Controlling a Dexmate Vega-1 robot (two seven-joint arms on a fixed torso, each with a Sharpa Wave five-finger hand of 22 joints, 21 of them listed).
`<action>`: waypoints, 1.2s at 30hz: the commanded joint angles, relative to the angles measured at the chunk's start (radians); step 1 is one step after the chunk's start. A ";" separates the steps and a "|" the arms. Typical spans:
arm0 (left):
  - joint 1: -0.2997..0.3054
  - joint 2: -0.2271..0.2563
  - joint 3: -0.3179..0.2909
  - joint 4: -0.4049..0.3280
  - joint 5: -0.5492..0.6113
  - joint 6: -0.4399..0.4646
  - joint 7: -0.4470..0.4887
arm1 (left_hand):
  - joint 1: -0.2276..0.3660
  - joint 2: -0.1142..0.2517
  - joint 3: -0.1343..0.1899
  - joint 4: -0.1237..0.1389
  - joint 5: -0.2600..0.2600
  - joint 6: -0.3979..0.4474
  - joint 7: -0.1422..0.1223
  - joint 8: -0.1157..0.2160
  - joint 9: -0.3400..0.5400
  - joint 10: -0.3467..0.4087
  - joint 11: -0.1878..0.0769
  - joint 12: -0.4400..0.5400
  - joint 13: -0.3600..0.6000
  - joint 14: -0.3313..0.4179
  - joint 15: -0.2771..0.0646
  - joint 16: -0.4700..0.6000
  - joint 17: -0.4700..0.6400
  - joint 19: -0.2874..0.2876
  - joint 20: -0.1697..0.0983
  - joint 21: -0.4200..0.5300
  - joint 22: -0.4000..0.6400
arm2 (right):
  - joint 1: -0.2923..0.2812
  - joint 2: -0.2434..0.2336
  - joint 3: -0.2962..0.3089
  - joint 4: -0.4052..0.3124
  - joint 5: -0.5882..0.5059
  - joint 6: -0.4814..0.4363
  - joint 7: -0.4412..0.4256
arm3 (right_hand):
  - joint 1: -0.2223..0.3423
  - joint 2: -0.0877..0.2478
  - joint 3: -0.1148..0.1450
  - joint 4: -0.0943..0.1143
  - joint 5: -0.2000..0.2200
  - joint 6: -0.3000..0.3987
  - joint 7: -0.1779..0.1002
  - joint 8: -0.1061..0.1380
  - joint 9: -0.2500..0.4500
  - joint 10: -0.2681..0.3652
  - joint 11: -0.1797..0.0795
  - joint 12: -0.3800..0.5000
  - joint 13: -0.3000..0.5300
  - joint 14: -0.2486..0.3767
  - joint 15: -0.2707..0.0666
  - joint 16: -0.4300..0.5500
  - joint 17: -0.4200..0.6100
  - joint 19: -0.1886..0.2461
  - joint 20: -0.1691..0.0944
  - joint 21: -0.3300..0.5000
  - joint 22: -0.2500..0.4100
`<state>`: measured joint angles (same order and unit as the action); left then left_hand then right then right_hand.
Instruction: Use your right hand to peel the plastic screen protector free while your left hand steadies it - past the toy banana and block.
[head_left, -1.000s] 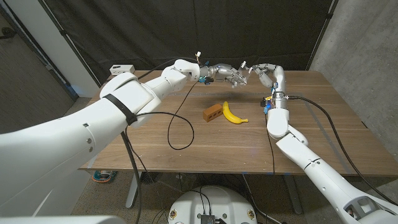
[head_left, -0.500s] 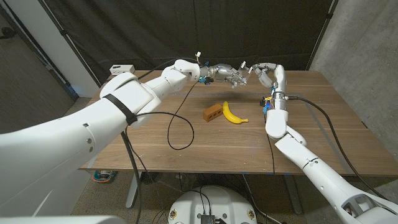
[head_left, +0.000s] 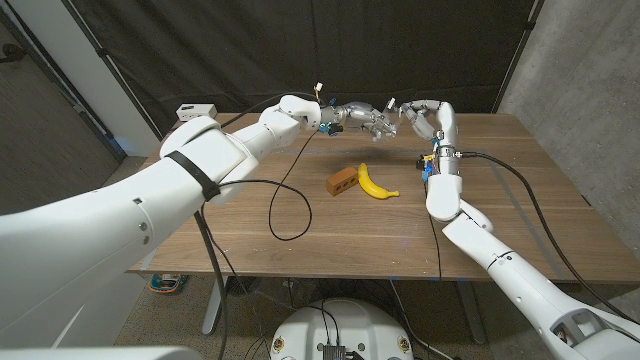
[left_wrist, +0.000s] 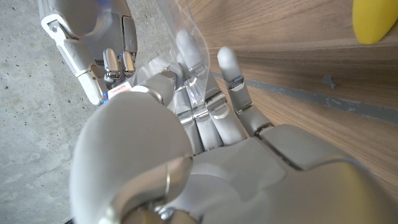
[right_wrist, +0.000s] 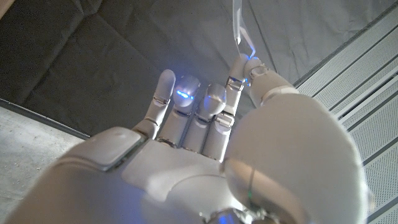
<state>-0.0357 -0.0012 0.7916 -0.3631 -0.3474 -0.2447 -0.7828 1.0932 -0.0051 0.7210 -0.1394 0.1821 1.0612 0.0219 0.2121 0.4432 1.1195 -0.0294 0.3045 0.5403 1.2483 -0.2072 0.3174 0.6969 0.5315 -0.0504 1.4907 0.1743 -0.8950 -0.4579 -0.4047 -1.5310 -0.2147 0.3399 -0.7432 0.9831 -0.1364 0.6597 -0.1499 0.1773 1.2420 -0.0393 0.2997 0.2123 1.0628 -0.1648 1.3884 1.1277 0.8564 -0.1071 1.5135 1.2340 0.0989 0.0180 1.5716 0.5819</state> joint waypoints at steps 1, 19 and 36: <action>0.000 0.002 -0.001 -0.001 0.001 -0.005 -0.003 | 0.000 0.008 0.003 0.007 0.003 0.052 0.049 0.009 0.004 0.107 -0.108 -0.003 0.003 -0.009 -0.009 0.000 0.003 -0.007 -0.106 0.003 0.004 | 0.000 -0.016 -0.008 -0.027 0.002 -0.033 0.018 | -0.018 -0.009 -0.008 0.002 0.006 -0.016 0.001 -0.006 0.003 -0.004 0.000 -0.002 0.003 -0.006 -0.104 0.008 0.001 -0.008 0.006 -0.004 0.004; -0.005 -0.004 0.001 0.002 -0.002 0.035 0.019 | 0.000 0.009 0.003 0.007 0.002 0.052 0.052 0.010 0.006 0.105 -0.108 -0.003 0.007 -0.009 -0.009 -0.002 0.005 -0.009 -0.106 0.005 0.004 | 0.019 -0.016 -0.025 0.008 -0.030 0.016 0.004 | 0.006 0.012 0.022 -0.026 0.006 0.002 -0.005 0.001 0.009 0.000 0.002 0.011 0.049 -0.012 -0.106 0.018 0.002 -0.018 0.005 -0.001 0.011; -0.008 -0.021 -0.016 0.007 -0.037 0.112 0.007 | 0.000 0.009 0.005 0.007 0.003 0.052 0.055 0.010 0.007 0.109 -0.105 -0.005 0.001 -0.008 -0.010 -0.004 0.006 -0.005 -0.107 0.007 0.004 | 0.144 0.013 -0.137 0.181 -0.432 -0.099 -0.374 | 0.093 0.016 0.068 -0.029 0.027 0.063 -0.002 0.021 0.002 0.022 -0.019 0.049 0.096 0.017 -0.108 0.025 0.003 0.026 -0.048 0.007 0.032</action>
<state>-0.0421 -0.0118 0.7884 -0.3590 -0.3610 -0.1818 -0.7668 1.0929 -0.0054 0.7227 -0.1378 0.1780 1.0593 0.0239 0.2167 0.4479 1.1177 -0.0311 0.3018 0.5414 1.2483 -0.2072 0.3174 0.6975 0.5260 -0.0453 1.4907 0.1743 -0.8317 -0.4550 -0.4637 -1.4546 -0.3998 0.3315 -0.8987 1.0348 -0.1493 0.7056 -0.1683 0.1963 1.2859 -0.0288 0.3156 0.2135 1.0673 -0.1594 1.4280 1.2168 0.8636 -0.1105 1.5300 1.2340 0.1225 -0.0165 1.5764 0.6096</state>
